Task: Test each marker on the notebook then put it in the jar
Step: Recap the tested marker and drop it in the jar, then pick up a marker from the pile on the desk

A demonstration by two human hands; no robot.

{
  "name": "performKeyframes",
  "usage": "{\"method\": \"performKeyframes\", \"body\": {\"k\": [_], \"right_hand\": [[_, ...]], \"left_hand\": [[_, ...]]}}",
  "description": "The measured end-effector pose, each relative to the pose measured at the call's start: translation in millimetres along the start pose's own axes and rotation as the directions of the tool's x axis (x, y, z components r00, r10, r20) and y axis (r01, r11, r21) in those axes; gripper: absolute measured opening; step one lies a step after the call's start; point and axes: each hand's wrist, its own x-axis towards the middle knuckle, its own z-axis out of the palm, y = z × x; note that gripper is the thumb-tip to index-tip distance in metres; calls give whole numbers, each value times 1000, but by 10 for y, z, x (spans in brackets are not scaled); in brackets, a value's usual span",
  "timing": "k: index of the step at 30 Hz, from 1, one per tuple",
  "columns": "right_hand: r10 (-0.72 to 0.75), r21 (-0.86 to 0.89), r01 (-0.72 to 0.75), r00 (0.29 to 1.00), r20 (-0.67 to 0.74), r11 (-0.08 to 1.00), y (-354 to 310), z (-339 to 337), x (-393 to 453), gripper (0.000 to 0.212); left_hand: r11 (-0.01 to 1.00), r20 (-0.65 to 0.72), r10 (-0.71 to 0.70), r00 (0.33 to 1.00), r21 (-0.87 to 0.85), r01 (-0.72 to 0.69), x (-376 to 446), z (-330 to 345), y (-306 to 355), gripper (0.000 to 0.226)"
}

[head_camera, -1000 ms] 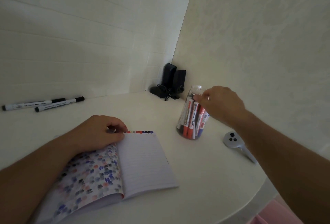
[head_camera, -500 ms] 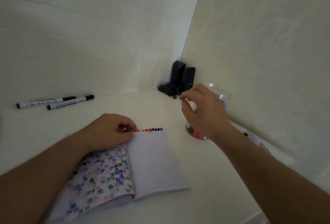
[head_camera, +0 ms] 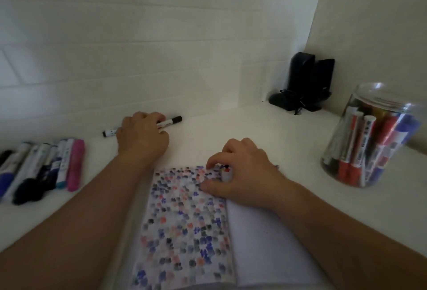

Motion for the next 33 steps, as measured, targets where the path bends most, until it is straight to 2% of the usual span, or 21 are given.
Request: {"method": "performKeyframes", "body": {"k": [2,4,6,8,11,15,21,25,27,29,30,31,33], "right_hand": [[-61,-62,56,995,-77,997,-7,3,11,59],[-158,-63,151,979,-128,986,-47,-7,-2,47],[-201,-25,200,977,-73,979,-93,-15,-37,36],[-187,-8,187,982,-3,982,-95,-20,-77,36],[-162,36,162,987,9,986,-90,-40,-109,39],[-136,60,134,990,40,989,-112,-39,-116,40],[-111,62,108,993,43,992,-147,-39,-134,40],[-116,54,114,993,33,992,-169,-64,-137,38],[-125,64,122,991,45,990,-209,-81,-135,32],[-160,59,156,985,69,986,-268,-74,-137,22],[-177,41,174,981,80,984,-295,-62,-138,21],[-191,25,190,978,83,982,-314,-44,-136,23],[-208,25,207,976,69,978,-306,-1,-121,25]], "left_hand": [[996,93,-54,994,75,47,8,58,26,49],[994,130,-65,989,94,53,20,96,60,47],[995,131,-68,989,83,58,25,97,70,45],[997,91,-68,994,42,64,7,82,73,45],[996,-47,-71,996,50,74,-10,47,72,45],[980,49,-96,994,180,86,-13,56,77,51],[956,63,-188,980,240,168,6,74,48,51],[947,44,-145,988,296,126,-25,84,67,43],[981,39,-70,997,186,61,-85,7,169,40],[996,20,-7,1000,-90,9,-157,-172,403,36],[968,16,11,1000,-251,-6,-191,-285,563,37],[909,36,28,999,-416,-11,-236,-415,743,38],[713,150,119,982,-701,21,-340,-642,1113,35]]}}
